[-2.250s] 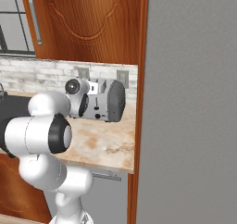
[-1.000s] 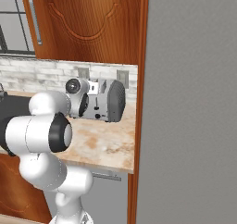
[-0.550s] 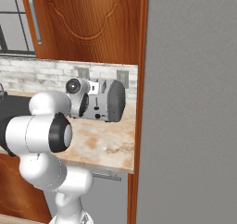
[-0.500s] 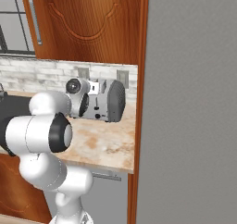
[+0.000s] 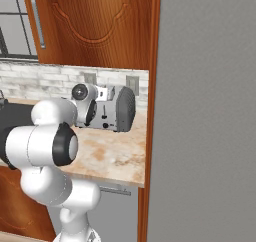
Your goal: Start the toaster. Once the lever pops up, take the bread to the plate on the dining counter.
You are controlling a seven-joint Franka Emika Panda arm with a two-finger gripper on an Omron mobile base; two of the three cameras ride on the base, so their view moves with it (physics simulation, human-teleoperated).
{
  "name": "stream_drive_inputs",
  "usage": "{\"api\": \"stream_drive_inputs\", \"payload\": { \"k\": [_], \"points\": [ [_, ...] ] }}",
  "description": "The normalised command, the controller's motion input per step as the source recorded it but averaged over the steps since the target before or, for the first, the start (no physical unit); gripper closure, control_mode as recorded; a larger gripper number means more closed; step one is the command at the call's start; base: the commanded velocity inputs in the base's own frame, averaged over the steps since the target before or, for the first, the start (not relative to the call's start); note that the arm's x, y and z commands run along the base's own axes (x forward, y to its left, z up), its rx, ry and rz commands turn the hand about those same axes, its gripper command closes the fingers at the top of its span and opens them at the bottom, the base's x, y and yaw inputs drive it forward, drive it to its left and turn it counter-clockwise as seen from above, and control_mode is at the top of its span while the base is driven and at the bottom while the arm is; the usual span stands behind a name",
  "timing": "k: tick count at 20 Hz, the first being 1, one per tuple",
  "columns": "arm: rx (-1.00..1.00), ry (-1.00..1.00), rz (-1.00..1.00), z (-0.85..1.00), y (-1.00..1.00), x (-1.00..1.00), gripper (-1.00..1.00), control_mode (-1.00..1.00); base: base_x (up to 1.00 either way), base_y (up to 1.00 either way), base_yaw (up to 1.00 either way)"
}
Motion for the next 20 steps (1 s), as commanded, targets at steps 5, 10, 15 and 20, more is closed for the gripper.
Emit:
{"api": "stream_drive_inputs", "payload": {
  "k": [5, 10, 15, 20],
  "points": [
    [0.0, 0.0, -0.01, 0.01, 0.0, 0.0, -1.0, -1.0, 0.0, 0.0, 0.0],
    [0.0, 0.0, -0.04, 0.0, 0.0, 0.0, -1.0, -1.0, 0.0, 0.0, 0.0],
    [0.0, 0.0, -0.03, 0.0, 0.03, 0.0, -1.0, -1.0, 0.0, 0.0, 0.0],
    [0.0, 0.0, -0.04, 0.0, 0.09, 0.0, -1.0, -1.0, 0.0, 0.0, 0.0]
  ]
}}
